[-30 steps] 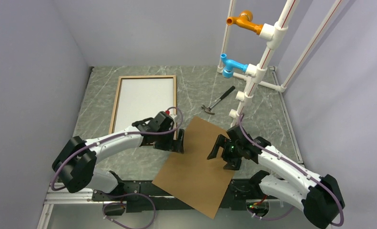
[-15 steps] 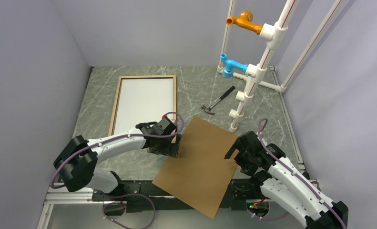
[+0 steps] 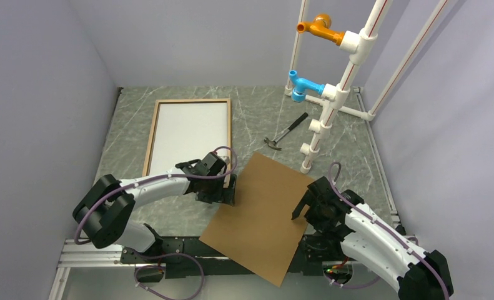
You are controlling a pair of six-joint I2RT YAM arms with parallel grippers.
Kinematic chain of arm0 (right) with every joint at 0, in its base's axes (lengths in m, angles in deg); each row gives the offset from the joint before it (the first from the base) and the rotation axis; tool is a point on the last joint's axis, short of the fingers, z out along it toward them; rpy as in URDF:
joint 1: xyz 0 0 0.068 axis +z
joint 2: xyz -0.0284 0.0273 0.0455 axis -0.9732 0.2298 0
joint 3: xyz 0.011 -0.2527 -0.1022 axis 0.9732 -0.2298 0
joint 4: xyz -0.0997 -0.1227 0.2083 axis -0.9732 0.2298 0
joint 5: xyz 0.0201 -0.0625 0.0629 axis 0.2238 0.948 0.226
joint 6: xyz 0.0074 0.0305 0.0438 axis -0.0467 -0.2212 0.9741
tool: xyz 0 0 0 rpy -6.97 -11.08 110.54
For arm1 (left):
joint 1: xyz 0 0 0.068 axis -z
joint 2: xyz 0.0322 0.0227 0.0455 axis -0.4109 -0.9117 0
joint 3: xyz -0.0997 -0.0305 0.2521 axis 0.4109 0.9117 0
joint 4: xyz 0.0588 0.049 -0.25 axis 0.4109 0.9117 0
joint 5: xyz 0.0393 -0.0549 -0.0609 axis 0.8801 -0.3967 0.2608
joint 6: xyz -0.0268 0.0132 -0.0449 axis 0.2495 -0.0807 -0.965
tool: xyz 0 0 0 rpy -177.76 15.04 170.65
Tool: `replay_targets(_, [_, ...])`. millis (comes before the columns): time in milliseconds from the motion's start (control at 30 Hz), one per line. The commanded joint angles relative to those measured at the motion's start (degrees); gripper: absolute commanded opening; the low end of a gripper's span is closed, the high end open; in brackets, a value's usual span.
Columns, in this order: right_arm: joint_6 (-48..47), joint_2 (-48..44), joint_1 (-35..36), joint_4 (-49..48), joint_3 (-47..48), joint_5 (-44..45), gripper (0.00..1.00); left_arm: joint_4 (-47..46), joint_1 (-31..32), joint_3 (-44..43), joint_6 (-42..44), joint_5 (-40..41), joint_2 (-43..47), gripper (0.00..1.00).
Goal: Put the photo into the frame
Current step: Move the photo frame item to the center of the board.
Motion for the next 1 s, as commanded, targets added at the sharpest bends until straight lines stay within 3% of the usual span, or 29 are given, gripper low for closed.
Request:
replay_targets(0, [-0.44, -0.38, -0.19, -4.4, -0.15, -1.55, 0.99, -7.64, -0.31, 1.96, 1.33, -7.45, -1.15, 0.99])
replay_targets(400, [-1.94, -3.88, -0.31, -15.1, -4.11, -5.35, 1.0, -15.97, -0.2, 6.7, -0.99, -13.4, -3.69, 0.92])
replay_targets(700, [-1.77, -13.61, -0.26, -15.7, -4.3, -4.0, 0.99, -16.11, -0.15, 8.24, -1.21, -14.27, -0.69, 0.87])
replay_targets(967, [0.47, -22.03, -0.23, -21.72, -7.21, -8.87, 0.97, -16.61, -0.22, 8.6, -1.78, -16.51, 2.94, 0.8])
